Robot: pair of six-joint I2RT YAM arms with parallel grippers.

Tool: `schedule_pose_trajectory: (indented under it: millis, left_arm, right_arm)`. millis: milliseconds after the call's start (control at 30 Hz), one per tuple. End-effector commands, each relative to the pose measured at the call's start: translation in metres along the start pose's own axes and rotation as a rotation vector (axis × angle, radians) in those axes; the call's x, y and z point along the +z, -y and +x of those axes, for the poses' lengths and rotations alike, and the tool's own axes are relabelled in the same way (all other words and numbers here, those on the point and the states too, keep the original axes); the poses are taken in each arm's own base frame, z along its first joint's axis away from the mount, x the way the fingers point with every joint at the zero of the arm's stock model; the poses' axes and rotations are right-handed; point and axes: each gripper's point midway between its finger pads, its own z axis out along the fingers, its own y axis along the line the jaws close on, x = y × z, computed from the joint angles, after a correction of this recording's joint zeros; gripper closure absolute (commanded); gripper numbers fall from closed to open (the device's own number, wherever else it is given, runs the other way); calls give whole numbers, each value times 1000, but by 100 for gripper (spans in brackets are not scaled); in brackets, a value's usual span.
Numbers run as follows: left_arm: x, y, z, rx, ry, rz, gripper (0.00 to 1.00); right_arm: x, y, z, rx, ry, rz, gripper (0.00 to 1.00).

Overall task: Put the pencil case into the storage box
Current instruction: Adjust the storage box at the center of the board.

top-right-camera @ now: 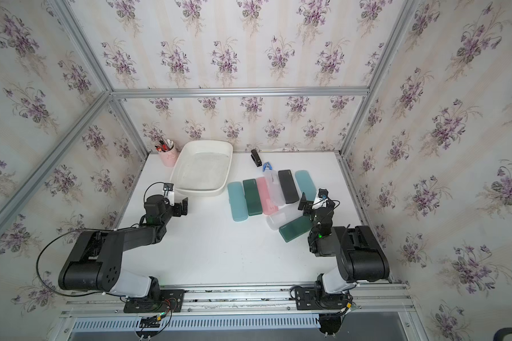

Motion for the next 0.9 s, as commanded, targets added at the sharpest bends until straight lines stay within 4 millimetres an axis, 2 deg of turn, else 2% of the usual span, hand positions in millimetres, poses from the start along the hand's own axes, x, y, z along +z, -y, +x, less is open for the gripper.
schedule_pose_trajectory:
  millis: [0,400,567,633,733,867]
  left_arm:
    - [0,-1,-8,6,30,-2,1]
    - [1,-2,-8,-10,29,15,1]
    - [1,-15,-15,-38,-7,-51,1]
    - [1,-22,-20,-51,-66,-91,1]
    - [1,-29,-37,-57,-188,-162,1]
    - [0,-9,-57,-108,-375,-115,1]
  right_arm:
    - [0,-2,-5,-4,20,-8,0]
    - [1,-2,-5,-3,16,-12,0]
    - [2,-2,-9,-6,24,-11,0]
    - [6,2,-11,-1,-8,21,0]
    - [30,5,-21,32,-199,82,0]
    - [46,-26,-40,71,-351,-47,0]
